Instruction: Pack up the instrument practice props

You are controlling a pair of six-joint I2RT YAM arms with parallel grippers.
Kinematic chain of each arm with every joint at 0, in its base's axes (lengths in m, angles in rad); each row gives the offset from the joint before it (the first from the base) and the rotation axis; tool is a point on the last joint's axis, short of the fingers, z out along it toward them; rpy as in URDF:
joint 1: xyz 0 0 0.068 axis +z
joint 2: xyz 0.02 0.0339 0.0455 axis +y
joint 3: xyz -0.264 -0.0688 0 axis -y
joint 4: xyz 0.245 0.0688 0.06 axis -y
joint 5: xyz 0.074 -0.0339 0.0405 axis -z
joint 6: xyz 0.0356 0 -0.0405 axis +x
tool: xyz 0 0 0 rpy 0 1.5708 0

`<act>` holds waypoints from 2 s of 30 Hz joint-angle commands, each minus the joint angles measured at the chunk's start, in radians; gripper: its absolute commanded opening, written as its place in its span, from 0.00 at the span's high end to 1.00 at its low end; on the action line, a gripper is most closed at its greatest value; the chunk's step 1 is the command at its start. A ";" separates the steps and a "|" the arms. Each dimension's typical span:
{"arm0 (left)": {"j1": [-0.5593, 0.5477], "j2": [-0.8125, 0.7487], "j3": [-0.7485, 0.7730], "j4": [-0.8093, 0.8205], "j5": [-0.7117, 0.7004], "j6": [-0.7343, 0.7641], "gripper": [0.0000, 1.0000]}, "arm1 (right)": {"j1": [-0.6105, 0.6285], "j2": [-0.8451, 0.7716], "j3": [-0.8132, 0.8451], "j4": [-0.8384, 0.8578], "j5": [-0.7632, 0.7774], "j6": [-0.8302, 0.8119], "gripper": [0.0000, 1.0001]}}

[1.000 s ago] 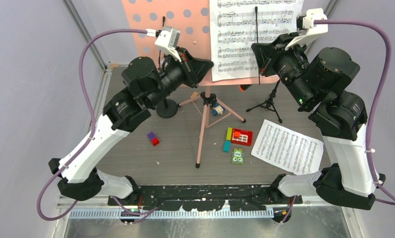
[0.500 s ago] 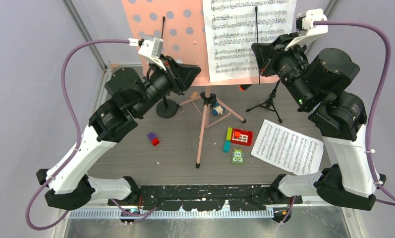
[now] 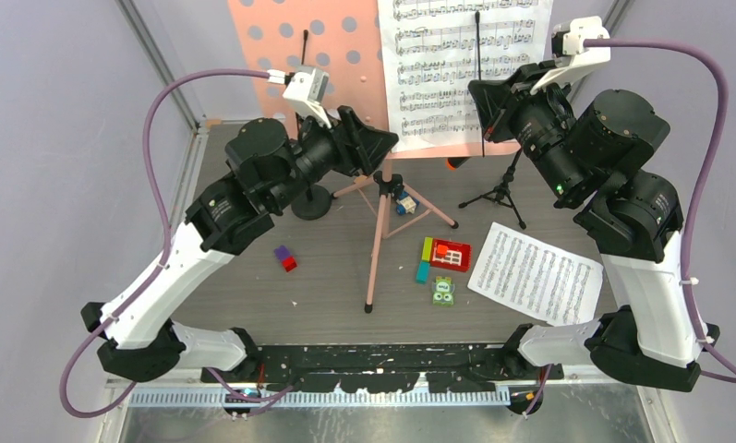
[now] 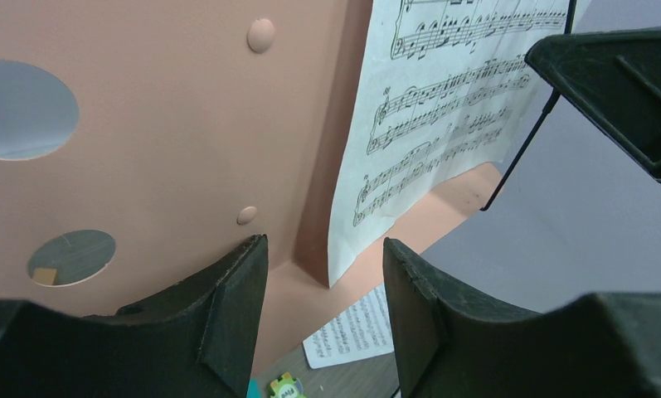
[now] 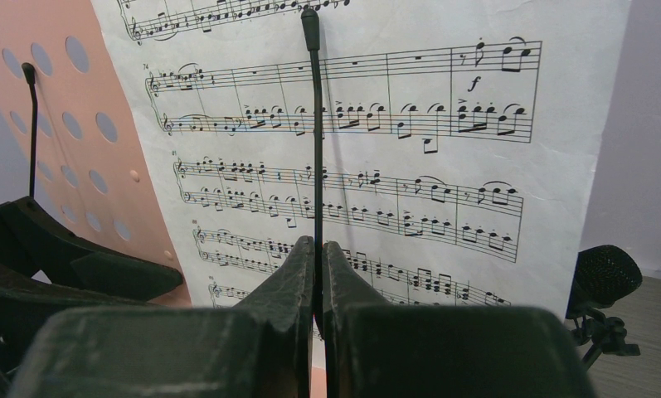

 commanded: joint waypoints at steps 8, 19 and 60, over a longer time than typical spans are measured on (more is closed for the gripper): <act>0.001 0.038 0.050 0.017 0.050 -0.052 0.44 | 0.001 -0.007 -0.008 -0.010 -0.009 -0.010 0.93; 0.001 0.071 0.069 0.042 0.086 -0.057 0.44 | 0.001 -0.008 -0.012 -0.008 -0.018 -0.007 0.93; 0.001 -0.103 0.060 -0.028 -0.007 0.036 1.00 | 0.001 -0.022 -0.036 0.003 -0.006 -0.017 0.93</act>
